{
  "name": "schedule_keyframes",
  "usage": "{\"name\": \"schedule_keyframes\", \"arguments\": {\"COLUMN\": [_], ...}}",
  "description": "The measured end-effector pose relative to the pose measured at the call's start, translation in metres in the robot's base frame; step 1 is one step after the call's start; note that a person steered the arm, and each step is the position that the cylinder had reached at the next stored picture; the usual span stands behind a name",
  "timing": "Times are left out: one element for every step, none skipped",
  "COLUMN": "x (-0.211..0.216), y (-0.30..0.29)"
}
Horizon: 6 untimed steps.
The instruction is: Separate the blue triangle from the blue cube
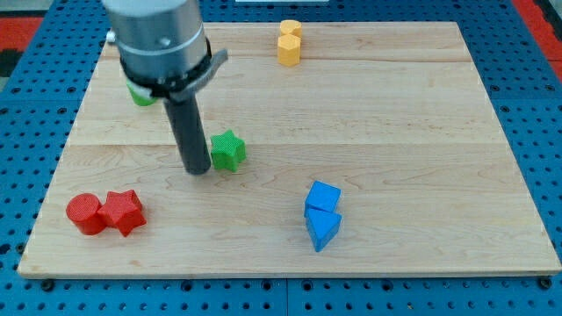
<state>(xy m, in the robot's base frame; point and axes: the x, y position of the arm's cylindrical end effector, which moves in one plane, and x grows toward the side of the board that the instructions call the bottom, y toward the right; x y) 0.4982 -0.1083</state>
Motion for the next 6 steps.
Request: {"name": "schedule_keyframes", "arguments": {"x": [0.057, 0.077, 0.077, 0.077, 0.077, 0.064], "y": [0.011, 0.12, 0.211, 0.221, 0.14, 0.08]}}
